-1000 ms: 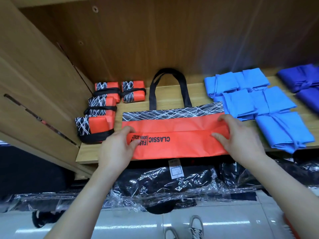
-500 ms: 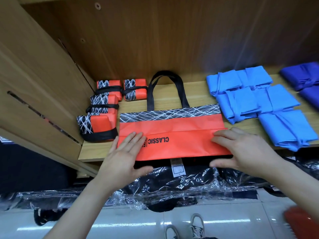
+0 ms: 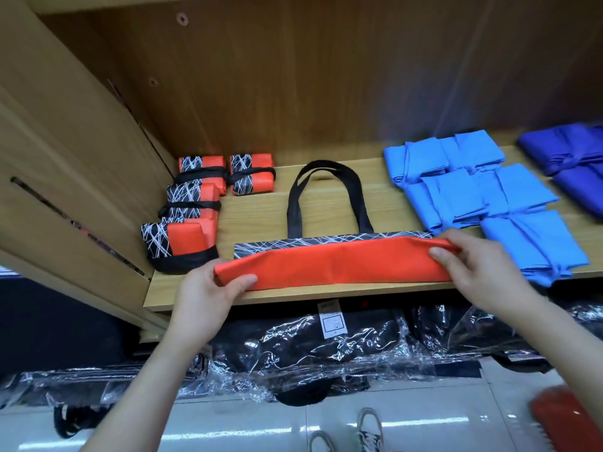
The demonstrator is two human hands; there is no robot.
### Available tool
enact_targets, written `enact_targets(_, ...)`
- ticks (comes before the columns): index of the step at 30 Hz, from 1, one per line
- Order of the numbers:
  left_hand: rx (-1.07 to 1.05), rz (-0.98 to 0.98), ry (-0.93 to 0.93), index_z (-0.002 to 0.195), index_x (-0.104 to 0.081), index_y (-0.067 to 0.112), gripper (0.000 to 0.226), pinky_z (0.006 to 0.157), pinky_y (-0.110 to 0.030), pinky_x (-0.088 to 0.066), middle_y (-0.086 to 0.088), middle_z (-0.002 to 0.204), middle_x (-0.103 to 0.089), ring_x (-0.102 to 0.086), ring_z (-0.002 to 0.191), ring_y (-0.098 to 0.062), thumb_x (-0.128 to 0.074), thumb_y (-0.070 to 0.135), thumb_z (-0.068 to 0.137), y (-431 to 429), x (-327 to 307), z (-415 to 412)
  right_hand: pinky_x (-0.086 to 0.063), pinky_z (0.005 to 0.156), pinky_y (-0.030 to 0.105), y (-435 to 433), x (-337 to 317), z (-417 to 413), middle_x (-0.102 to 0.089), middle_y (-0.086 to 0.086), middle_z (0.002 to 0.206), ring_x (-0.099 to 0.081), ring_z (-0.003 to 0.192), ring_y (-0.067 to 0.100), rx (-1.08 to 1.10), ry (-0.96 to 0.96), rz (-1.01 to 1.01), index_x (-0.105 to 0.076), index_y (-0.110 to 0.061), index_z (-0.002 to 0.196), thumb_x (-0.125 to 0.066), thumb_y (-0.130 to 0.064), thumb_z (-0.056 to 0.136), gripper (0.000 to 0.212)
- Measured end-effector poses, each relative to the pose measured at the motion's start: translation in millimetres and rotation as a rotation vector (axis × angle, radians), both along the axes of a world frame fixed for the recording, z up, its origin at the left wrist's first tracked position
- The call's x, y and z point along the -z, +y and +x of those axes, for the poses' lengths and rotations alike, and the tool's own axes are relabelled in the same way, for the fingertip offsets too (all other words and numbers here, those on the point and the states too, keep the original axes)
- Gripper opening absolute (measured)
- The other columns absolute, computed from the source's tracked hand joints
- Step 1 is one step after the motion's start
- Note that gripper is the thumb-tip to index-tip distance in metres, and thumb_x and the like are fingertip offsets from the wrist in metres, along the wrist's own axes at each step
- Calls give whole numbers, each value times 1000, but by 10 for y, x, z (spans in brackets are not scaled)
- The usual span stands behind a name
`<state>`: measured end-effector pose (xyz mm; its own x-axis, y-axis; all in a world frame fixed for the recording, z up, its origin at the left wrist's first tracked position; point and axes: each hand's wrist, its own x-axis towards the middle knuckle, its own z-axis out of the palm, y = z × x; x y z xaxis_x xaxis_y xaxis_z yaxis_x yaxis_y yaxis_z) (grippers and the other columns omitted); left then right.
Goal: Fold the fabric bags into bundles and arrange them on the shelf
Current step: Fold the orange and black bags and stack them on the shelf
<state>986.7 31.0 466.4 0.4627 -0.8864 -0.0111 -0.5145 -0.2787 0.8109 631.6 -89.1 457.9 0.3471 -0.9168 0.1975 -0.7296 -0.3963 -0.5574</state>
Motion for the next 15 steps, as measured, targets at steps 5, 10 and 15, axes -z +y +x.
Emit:
enact_targets(5, -183, -12, -202, 105, -63, 19, 35, 75, -38, -53, 6, 78, -66, -66, 75, -21, -77, 38, 79, -18, 108, -153, -45, 64, 41, 47, 85, 229, -59, 10, 70, -61, 73, 39, 201, 42, -35, -58, -13, 113, -59, -30, 94, 26)
enact_targets(10, -139, -27, -528, 134, -52, 19, 65, 57, -44, -54, -11, 72, -66, -63, 60, -36, -78, 40, 77, 40, 206, -173, -52, 61, 48, 109, 234, 303, -63, 16, 106, -64, 78, 43, 195, 114, -216, -51, -17, 127, -62, -25, 92, 37)
enact_targets(15, -61, -91, -736, 106, -71, 24, 27, 52, -39, -51, -6, 89, -59, -60, 79, -33, -76, 33, 82, 78, 304, -186, -46, 47, 37, 86, 295, 253, -49, 12, 101, -58, 67, 35, 162, 208, -311, -66, -19, 109, -69, -20, 86, 23)
